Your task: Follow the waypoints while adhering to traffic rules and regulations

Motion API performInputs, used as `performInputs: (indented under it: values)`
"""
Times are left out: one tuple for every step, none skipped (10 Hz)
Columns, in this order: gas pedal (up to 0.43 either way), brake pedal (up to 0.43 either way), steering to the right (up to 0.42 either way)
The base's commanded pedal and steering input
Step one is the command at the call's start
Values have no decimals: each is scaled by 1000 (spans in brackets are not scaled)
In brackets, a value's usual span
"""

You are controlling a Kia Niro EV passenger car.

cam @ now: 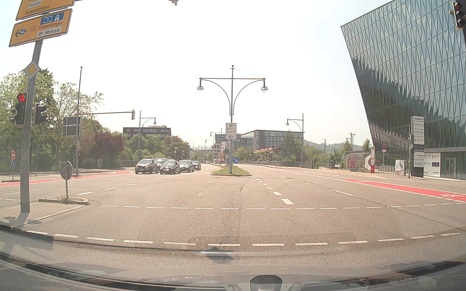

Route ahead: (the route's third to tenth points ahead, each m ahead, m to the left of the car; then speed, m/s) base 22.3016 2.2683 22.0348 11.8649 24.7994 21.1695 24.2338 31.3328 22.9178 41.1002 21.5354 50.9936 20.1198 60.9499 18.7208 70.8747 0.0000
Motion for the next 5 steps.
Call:
performInputs:
  values:
    - [0, 287, -3]
    - [0, 287, -2]
    - [0, 287, -1]
    - [0, 287, -1]
    - [0, 287, -1]
